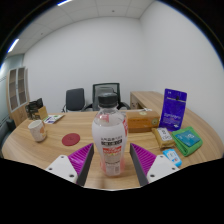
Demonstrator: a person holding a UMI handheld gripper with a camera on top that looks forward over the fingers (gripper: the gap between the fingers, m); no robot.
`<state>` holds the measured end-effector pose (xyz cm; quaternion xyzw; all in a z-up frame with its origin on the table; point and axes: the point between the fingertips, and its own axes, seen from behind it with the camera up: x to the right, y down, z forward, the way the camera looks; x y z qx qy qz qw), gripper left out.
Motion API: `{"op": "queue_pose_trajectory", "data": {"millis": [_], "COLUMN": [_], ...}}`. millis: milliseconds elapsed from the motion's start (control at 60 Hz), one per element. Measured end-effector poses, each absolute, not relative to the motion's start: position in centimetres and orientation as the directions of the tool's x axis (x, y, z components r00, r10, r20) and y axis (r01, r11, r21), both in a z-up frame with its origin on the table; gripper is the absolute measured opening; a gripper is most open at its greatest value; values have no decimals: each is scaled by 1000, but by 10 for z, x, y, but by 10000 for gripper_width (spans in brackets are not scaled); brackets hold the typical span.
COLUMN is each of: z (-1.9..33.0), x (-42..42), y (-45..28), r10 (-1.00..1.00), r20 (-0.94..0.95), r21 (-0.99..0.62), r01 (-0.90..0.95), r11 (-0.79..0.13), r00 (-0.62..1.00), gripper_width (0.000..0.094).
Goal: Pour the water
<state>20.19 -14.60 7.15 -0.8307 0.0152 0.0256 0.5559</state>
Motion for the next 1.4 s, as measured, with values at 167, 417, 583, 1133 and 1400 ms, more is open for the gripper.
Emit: {"op": "queue_pose_trajectory", "data": {"millis": [167, 417, 583, 1133, 1400], "z": [61, 65, 94, 269, 205], "x": [196, 205, 199, 27, -47], "y": [-124, -121, -111, -33, -1], "r10": [30, -23, -69, -48, 144], "r20": [-28, 34, 124, 983, 861], "r21": [-933, -939, -935, -185, 509], "r01": [-15, 24, 93, 927, 837], "r11": [-359, -344, -343, -327, -201], "r00": [999, 999, 990, 179, -488], "gripper_width": [484, 303, 304, 303, 301]}}
